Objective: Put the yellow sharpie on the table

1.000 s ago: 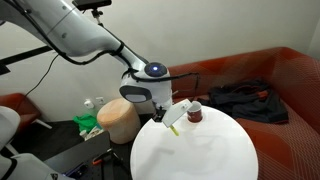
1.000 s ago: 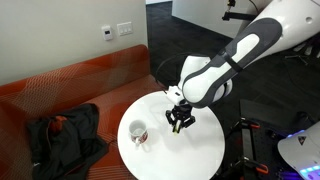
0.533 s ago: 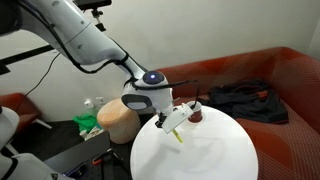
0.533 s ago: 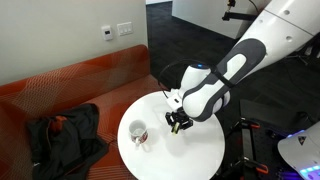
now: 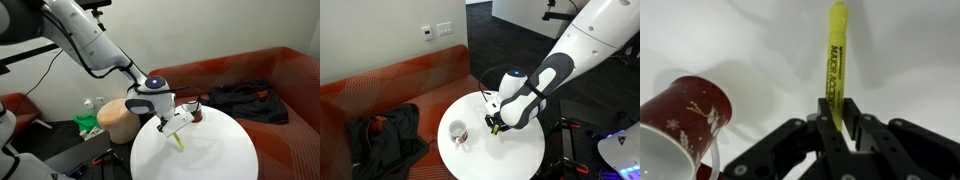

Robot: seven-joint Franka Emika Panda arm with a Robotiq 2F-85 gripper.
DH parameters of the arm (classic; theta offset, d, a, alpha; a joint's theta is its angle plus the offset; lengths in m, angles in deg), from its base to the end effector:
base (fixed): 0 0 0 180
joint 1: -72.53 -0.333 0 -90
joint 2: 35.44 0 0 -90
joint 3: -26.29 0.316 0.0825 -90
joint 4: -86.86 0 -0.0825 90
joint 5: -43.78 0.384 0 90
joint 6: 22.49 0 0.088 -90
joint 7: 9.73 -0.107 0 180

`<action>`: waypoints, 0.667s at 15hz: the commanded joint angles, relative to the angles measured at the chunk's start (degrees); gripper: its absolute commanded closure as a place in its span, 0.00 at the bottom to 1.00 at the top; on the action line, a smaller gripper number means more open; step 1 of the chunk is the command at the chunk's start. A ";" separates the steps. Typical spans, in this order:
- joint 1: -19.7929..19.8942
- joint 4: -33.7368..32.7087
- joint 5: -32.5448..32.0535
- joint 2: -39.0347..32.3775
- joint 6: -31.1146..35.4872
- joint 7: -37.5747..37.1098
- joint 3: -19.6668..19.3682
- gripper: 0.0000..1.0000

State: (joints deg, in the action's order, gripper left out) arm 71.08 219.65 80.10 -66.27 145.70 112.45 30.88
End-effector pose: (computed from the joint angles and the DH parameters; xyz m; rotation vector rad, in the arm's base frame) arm 0.5053 0.0185 0.1131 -2.1383 -2.2188 -0.3046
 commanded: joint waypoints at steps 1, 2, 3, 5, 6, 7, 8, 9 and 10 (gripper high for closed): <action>-3.17 -2.19 -1.25 -1.99 1.13 -3.44 -2.78 0.85; -3.75 -2.61 -1.38 -2.32 0.92 -3.97 -3.28 0.55; -4.20 -3.04 -1.33 -2.64 0.72 -4.04 -3.70 0.56; 0.29 -2.79 -10.61 -2.90 1.63 -11.38 -0.07 0.48; 0.86 -2.92 -14.45 -3.04 1.48 -15.00 0.28 0.39; 1.37 -3.08 -17.60 -3.05 1.19 -17.80 0.53 0.32; 1.82 -3.21 -20.55 -3.10 1.03 -20.37 0.65 0.24; 2.39 -3.27 -23.28 -2.97 0.78 -22.71 0.93 0.17; 2.81 -3.24 -25.62 -2.75 0.55 -24.89 1.17 0.09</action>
State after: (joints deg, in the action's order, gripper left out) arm 71.73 216.91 60.40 -69.06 145.71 93.20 30.52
